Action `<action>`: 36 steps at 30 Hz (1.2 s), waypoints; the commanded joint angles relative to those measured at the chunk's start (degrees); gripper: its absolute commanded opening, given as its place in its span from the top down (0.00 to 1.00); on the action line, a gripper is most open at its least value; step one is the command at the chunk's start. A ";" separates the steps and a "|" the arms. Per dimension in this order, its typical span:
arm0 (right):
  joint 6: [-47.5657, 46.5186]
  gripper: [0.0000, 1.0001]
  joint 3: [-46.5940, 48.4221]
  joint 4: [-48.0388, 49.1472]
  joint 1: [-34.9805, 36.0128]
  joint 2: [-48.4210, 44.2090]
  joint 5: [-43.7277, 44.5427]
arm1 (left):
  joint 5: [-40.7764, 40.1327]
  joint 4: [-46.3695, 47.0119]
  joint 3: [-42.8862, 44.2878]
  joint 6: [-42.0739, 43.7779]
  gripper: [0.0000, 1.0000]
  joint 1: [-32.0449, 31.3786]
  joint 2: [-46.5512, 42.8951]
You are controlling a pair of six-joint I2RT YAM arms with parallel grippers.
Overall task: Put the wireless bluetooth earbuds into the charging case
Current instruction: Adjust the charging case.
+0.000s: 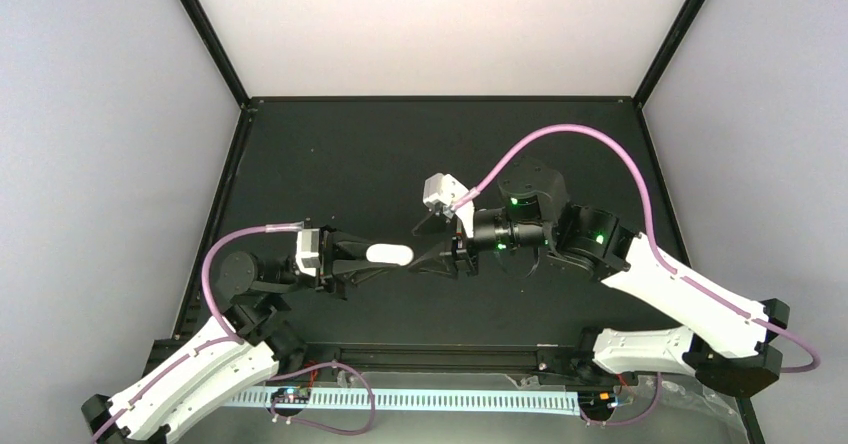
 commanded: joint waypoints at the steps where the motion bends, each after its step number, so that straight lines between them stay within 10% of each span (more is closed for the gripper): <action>1: -0.58 0.39 1.27 0.54 0.26 0.54 -1.76 | 2.55 3.83 2.83 -1.60 0.98 -0.39 0.34; 14: 0.36 0.48 1.59 2.90 0.24 1.72 -3.92 | 3.47 3.98 3.12 -2.14 0.99 -0.40 2.01; 24: -0.68 0.81 1.42 2.83 0.33 1.59 -4.56 | 1.87 3.14 3.49 -2.47 0.98 -0.39 2.95; 36: -3.32 0.99 1.37 1.50 1.12 0.82 -0.81 | -0.22 2.47 3.29 -2.85 0.75 -0.43 3.09</action>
